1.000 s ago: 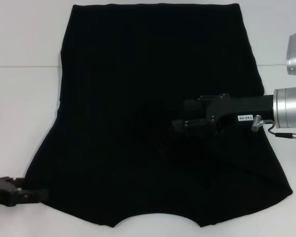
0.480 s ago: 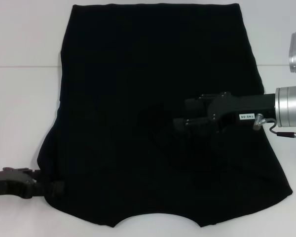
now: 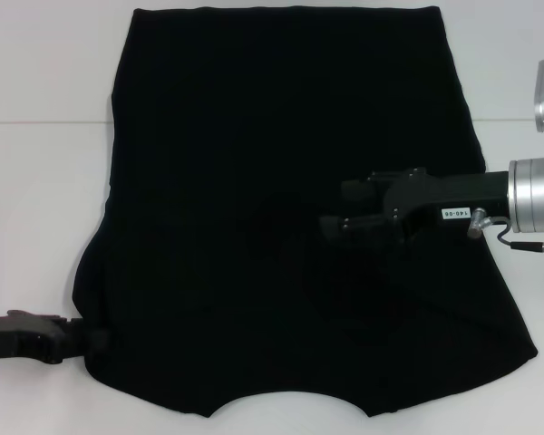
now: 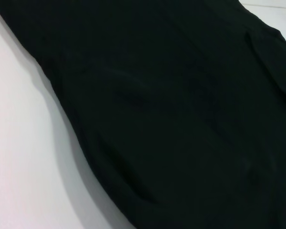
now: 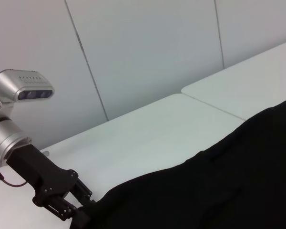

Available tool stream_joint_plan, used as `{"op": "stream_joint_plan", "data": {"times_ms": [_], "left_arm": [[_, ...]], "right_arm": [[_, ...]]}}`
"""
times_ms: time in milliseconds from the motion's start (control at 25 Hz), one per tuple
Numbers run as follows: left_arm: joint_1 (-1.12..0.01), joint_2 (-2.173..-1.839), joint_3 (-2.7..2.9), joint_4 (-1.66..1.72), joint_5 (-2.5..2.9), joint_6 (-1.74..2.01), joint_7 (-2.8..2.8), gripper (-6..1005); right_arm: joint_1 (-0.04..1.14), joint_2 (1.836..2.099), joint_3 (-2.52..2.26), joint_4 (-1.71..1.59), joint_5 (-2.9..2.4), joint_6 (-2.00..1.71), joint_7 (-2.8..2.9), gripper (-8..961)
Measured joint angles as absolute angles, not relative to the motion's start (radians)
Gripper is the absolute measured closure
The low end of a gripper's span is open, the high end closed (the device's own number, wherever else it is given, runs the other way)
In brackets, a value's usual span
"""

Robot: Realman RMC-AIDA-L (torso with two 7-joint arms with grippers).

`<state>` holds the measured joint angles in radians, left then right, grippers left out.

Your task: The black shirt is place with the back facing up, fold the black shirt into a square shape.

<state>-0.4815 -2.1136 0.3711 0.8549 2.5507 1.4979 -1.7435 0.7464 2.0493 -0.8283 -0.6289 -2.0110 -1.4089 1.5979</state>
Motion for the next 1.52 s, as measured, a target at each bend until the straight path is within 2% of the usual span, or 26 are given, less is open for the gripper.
{"op": "stream_joint_plan", "data": {"times_ms": [160,480,560,600,640,720,880,960,1000,1200,1320,1520], "left_arm": [[-0.479,-2.114,0.365,0.861,2.547,1.502,-1.744,560],[-0.483,-2.112,0.361,0.861,2.536,1.51,-1.747,813],[-0.485,-2.112,0.356,0.862,2.513,1.526,-1.749,857],[-0.485,-2.111,0.351,0.861,2.47,1.554,-1.749,878],[-0.485,-2.111,0.351,0.861,2.47,1.554,-1.749,900],[-0.485,-2.11,0.348,0.859,2.447,1.569,-1.75,944],[-0.485,-2.114,0.35,0.847,2.38,1.604,-1.75,944],[-0.486,-2.115,0.352,0.836,2.372,1.604,-1.747,944],[-0.486,-2.115,0.352,0.828,2.367,1.604,-1.745,944],[-0.489,-2.113,0.353,0.812,2.359,1.605,-1.744,945],[-0.489,-2.114,0.354,0.806,2.358,1.605,-1.744,945],[-0.492,-2.111,0.354,0.8,2.357,1.606,-1.743,945]], "right_arm": [[0.744,2.049,-0.828,-0.635,-2.003,-1.416,1.598,117],[0.738,2.045,-0.825,-0.635,-2.001,-1.415,1.621,116],[0.736,2.038,-0.825,-0.635,-2.003,-1.414,1.65,116],[0.731,2.022,-0.826,-0.635,-2.007,-1.415,1.702,117],[0.731,2.022,-0.826,-0.635,-2.007,-1.415,1.702,117],[0.718,2.002,-0.828,-0.635,-2.01,-1.419,1.767,117],[0.672,1.951,-0.827,-0.635,-2.01,-1.44,1.913,117],[0.641,1.919,-0.826,-0.635,-2.011,-1.461,1.983,116],[0.618,1.892,-0.826,-0.635,-2.012,-1.485,2.036,116],[0.559,1.837,-0.817,-0.635,-2.061,-1.545,2.18,115],[0.532,1.826,-0.796,-0.632,-2.116,-1.55,2.224,116],[0.515,1.835,-0.75,-0.626,-2.209,-1.542,2.23,119]]}}
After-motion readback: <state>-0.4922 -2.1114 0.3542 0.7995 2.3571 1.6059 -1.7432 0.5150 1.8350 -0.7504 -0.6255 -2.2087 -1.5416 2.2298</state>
